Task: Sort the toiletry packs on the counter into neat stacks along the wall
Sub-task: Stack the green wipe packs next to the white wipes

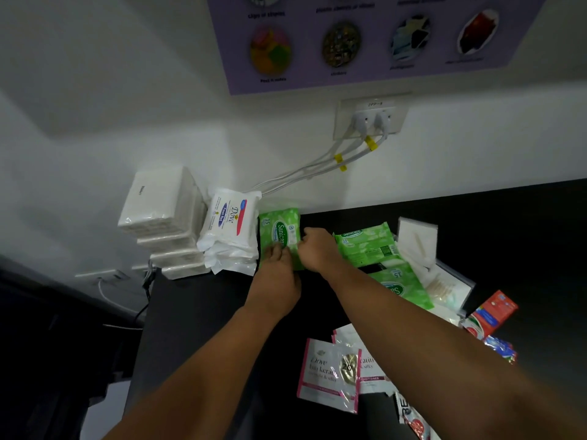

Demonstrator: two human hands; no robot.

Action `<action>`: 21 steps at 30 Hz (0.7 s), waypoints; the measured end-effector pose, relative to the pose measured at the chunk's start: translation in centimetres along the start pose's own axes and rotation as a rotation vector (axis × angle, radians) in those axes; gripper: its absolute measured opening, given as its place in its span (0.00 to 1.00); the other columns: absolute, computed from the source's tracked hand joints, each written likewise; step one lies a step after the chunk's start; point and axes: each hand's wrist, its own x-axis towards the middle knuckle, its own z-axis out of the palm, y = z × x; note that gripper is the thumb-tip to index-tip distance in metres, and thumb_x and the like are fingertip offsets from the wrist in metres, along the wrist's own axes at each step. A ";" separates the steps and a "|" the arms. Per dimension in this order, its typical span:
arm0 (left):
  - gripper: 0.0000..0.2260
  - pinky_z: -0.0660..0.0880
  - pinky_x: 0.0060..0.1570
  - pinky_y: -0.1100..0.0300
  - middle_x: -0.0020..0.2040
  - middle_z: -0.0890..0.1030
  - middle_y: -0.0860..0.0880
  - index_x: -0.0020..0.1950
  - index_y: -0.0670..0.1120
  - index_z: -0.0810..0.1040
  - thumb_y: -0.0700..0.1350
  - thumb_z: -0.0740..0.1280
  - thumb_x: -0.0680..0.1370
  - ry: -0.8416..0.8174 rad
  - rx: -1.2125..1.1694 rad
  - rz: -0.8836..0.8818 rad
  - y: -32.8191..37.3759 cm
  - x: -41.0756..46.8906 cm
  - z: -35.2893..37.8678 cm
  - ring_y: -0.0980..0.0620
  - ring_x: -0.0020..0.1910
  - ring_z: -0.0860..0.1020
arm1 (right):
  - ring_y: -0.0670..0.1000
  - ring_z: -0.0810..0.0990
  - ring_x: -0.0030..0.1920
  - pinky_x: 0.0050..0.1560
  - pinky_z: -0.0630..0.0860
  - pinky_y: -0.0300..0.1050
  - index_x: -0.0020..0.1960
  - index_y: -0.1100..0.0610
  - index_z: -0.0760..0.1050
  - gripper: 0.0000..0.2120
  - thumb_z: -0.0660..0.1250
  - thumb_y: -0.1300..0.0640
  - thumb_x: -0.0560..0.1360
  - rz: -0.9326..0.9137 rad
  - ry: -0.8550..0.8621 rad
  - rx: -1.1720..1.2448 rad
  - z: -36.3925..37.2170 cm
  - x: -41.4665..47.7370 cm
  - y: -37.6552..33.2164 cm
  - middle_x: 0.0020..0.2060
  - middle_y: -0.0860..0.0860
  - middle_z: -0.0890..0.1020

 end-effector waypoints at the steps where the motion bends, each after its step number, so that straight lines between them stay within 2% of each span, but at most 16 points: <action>1: 0.24 0.62 0.75 0.50 0.73 0.68 0.34 0.73 0.35 0.68 0.37 0.63 0.77 0.043 -0.019 0.022 0.6 0.0 -0.2 0.38 0.76 0.62 | 0.63 0.80 0.53 0.43 0.67 0.46 0.40 0.62 0.75 0.06 0.62 0.64 0.75 -0.022 0.015 -0.021 -0.7 -0.4 0.4 0.50 0.63 0.82; 3: 0.20 0.69 0.68 0.51 0.66 0.76 0.35 0.68 0.35 0.73 0.36 0.65 0.76 0.137 -0.067 0.050 2.0 0.2 -0.4 0.37 0.68 0.73 | 0.62 0.79 0.57 0.51 0.69 0.47 0.51 0.66 0.79 0.09 0.61 0.66 0.75 -0.071 0.062 -0.029 -2.2 -1.1 1.4 0.53 0.62 0.83; 5: 0.17 0.74 0.59 0.53 0.58 0.82 0.38 0.64 0.37 0.78 0.38 0.67 0.76 0.185 -0.140 0.051 3.5 0.4 -0.3 0.40 0.58 0.79 | 0.58 0.79 0.60 0.59 0.70 0.44 0.60 0.64 0.79 0.15 0.61 0.66 0.76 -0.074 0.115 0.028 -4.0 -1.7 2.8 0.57 0.59 0.83; 7: 0.15 0.76 0.56 0.55 0.55 0.83 0.40 0.62 0.39 0.80 0.41 0.68 0.76 0.169 -0.182 0.044 4.8 0.8 0.2 0.43 0.55 0.81 | 0.57 0.80 0.60 0.62 0.72 0.45 0.60 0.62 0.80 0.15 0.62 0.66 0.77 -0.057 0.188 0.062 -5.6 -2.3 4.6 0.57 0.58 0.83; 9: 0.15 0.74 0.57 0.58 0.57 0.82 0.42 0.63 0.41 0.80 0.44 0.68 0.77 0.108 -0.189 0.025 5.9 1.2 1.0 0.45 0.56 0.80 | 0.57 0.80 0.60 0.62 0.73 0.46 0.60 0.61 0.80 0.15 0.63 0.65 0.76 -0.046 0.219 0.045 -6.8 -2.7 6.6 0.57 0.57 0.83; 12: 0.17 0.74 0.58 0.57 0.61 0.80 0.43 0.66 0.41 0.77 0.45 0.68 0.78 0.007 -0.216 -0.056 7.3 1.9 2.4 0.46 0.59 0.79 | 0.58 0.75 0.64 0.64 0.70 0.46 0.65 0.58 0.78 0.18 0.67 0.62 0.75 -0.035 0.179 -0.113 -8.2 -3.3 9.2 0.63 0.57 0.79; 14: 0.17 0.75 0.55 0.57 0.59 0.81 0.43 0.65 0.40 0.76 0.46 0.68 0.78 -0.023 -0.265 -0.146 8.1 2.4 3.3 0.46 0.58 0.79 | 0.60 0.70 0.67 0.66 0.70 0.49 0.67 0.57 0.75 0.22 0.67 0.62 0.73 -0.030 0.143 -0.237 -9.0 -3.3 10.6 0.67 0.57 0.74; 18: 0.09 0.65 0.30 0.67 0.44 0.81 0.48 0.52 0.40 0.79 0.45 0.69 0.78 -0.005 -0.372 -0.273 9.4 3.7 4.3 0.51 0.41 0.77 | 0.61 0.72 0.63 0.61 0.73 0.51 0.64 0.59 0.76 0.19 0.65 0.64 0.73 -0.020 0.112 -0.292 -9.7 -3.0 12.3 0.63 0.58 0.75; 19: 0.08 0.64 0.28 0.67 0.41 0.81 0.48 0.48 0.40 0.79 0.46 0.69 0.77 0.000 -0.411 -0.312 9.6 4.0 4.6 0.51 0.39 0.77 | 0.61 0.73 0.62 0.61 0.73 0.51 0.63 0.59 0.77 0.18 0.65 0.64 0.74 -0.029 0.112 -0.294 -9.8 -3.0 12.5 0.62 0.59 0.76; 21: 0.12 0.69 0.31 0.62 0.37 0.81 0.44 0.42 0.38 0.78 0.48 0.70 0.76 -0.001 -0.518 -0.412 10.0 4.6 5.0 0.46 0.37 0.79 | 0.61 0.73 0.62 0.61 0.73 0.51 0.63 0.60 0.77 0.18 0.64 0.64 0.74 -0.045 0.110 -0.295 -9.9 -3.1 12.6 0.62 0.59 0.77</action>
